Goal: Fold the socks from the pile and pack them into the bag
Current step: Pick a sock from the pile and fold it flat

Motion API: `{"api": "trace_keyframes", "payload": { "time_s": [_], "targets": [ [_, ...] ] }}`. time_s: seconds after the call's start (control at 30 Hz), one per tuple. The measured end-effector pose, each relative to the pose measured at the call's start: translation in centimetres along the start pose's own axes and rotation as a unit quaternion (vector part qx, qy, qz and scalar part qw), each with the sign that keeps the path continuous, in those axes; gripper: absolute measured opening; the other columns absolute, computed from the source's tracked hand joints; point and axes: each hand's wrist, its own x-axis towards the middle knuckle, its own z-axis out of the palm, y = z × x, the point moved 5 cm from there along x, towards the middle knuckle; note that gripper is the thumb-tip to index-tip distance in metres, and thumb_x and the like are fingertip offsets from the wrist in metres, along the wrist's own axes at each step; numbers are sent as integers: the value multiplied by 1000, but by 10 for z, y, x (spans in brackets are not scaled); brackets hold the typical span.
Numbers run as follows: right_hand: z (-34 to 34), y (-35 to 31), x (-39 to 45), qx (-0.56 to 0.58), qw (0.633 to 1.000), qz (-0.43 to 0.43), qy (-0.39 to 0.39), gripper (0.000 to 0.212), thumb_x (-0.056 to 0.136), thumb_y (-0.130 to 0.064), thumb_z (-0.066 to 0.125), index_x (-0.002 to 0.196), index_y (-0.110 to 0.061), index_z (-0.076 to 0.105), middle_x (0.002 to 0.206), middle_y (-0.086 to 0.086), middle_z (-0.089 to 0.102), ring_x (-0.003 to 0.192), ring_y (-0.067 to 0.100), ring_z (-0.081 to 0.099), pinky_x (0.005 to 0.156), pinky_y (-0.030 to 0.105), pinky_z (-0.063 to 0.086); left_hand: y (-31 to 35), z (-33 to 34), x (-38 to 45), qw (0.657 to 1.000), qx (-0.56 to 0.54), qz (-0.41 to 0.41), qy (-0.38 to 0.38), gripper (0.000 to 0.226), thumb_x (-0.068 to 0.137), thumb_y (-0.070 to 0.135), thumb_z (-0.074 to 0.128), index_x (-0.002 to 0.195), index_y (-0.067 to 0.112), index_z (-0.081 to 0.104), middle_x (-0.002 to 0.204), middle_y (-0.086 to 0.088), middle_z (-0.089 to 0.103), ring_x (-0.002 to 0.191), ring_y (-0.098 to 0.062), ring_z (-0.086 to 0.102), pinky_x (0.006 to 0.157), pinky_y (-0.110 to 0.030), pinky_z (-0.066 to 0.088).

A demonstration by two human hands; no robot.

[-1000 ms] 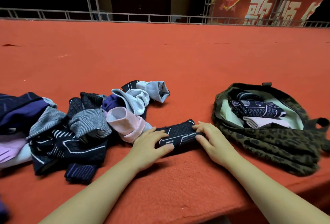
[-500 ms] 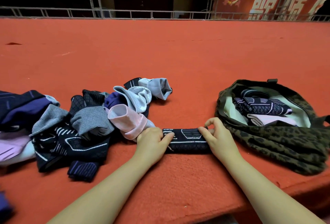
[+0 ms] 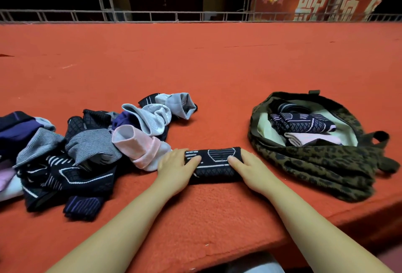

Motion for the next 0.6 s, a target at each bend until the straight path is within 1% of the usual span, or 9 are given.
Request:
{"api": "trace_keyframes", "payload": {
  "time_s": [0.07, 0.13, 0.23, 0.3, 0.37, 0.4, 0.47, 0.53, 0.6],
  "targets": [
    [-11, 0, -5, 145, 988, 22, 50, 16, 96, -31, 51, 106, -21, 59, 104, -8, 64, 100, 9, 58, 92, 27, 43, 16, 7, -4, 977, -212, -21, -7, 23, 81, 48, 60, 87, 26, 58, 87, 7, 65, 89, -14, 60, 76, -30, 45],
    [-25, 4, -9, 225, 967, 37, 115, 5, 94, -20, 55, 100, -21, 55, 100, -4, 65, 94, 10, 60, 85, 26, 46, 31, 14, 2, 953, -301, -22, 2, 34, 66, 51, 68, 78, 23, 53, 77, 0, 60, 74, -17, 56, 67, -35, 45],
    [-54, 14, -17, 287, 933, 54, 210, 22, 86, -25, 66, 98, -29, 49, 106, 7, 63, 94, 16, 63, 77, 33, 53, 65, 27, 16, 919, -391, -31, -40, 38, 68, 38, 75, 96, 19, 56, 81, -4, 65, 68, -19, 59, 58, -31, 45],
    [-80, 21, -24, 277, 924, 59, 258, 33, 80, -31, 70, 101, -32, 44, 110, 2, 57, 99, 15, 60, 71, 39, 57, 87, 40, 25, 906, -413, -37, -83, 47, 64, 38, 75, 104, 21, 58, 86, -4, 68, 68, -21, 60, 52, -26, 43],
    [-111, 28, -31, 269, 913, 55, 301, 39, 84, -23, 69, 109, -23, 40, 108, -3, 51, 97, 9, 55, 56, 30, 57, 113, 54, 33, 903, -409, -22, -132, 46, 66, 39, 74, 104, 19, 60, 93, -7, 68, 72, -22, 61, 54, -27, 46],
    [-126, 31, -33, 259, 911, 55, 318, 40, 84, -21, 69, 110, -20, 39, 108, -3, 50, 97, 8, 54, 54, 27, 56, 126, 60, 36, 901, -406, -20, -151, 38, 74, 35, 71, 106, 17, 59, 92, -5, 67, 69, -18, 61, 51, -23, 46],
    [-152, 43, -33, 256, 905, 69, 334, 40, 84, -19, 69, 110, -18, 38, 109, -1, 50, 100, 11, 55, 60, 30, 57, 150, 68, 43, 891, -418, -30, -173, 24, 89, 24, 61, 110, 16, 56, 84, 1, 62, 56, -9, 57, 44, -20, 42],
    [-175, 56, -28, 272, 893, 84, 347, 40, 85, -17, 68, 108, -15, 36, 109, 1, 49, 98, 13, 56, 59, 28, 57, 174, 73, 51, 879, -439, -35, -184, 25, 92, 21, 57, 115, 13, 55, 83, 0, 60, 48, -6, 56, 45, -21, 42],
    [-200, 69, -21, 255, 885, 100, 376, 40, 85, -19, 70, 105, -14, 35, 113, 5, 50, 100, 17, 57, 64, 30, 59, 194, 79, 64, 881, -434, -27, -188, 18, 92, 21, 58, 109, 15, 56, 89, -1, 62, 57, -7, 61, 47, -21, 46]
  ]
}}
